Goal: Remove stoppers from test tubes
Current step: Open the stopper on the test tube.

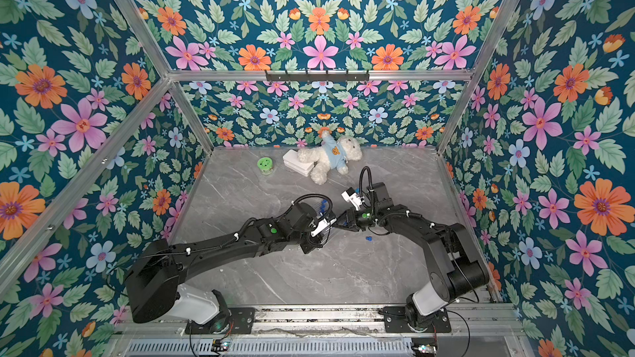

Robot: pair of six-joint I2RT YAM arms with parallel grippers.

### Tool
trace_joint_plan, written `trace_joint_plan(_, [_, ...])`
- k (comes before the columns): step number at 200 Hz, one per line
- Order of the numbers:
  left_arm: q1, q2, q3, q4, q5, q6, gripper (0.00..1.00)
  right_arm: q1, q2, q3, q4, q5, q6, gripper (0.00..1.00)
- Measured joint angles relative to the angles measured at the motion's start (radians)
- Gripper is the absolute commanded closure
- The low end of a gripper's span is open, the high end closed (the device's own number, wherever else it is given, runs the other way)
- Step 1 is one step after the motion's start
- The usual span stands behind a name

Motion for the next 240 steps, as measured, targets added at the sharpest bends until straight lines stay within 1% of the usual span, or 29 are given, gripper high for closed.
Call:
trace_joint_plan(28, [0.000, 0.000, 0.000, 0.000, -0.003, 0.000, 0.95, 0.000, 0.000, 0.002, -0.002, 0.000, 0.000, 0.86])
trace_joint_plan(97, [0.000, 0.000, 0.002, -0.001, -0.006, 0.003, 0.96, 0.000, -0.003, 0.011, -0.021, 0.006, -0.023, 1.00])
trace_joint_plan(161, [-0.002, 0.000, -0.005, 0.010, -0.034, 0.007, 1.00, 0.002, -0.029, 0.013, -0.037, 0.034, -0.030, 1.00])
trace_joint_plan(240, [-0.003, -0.005, -0.015, 0.043, -0.054, 0.007, 1.00, -0.001, -0.048, 0.040, -0.075, 0.069, -0.038, 1.00])
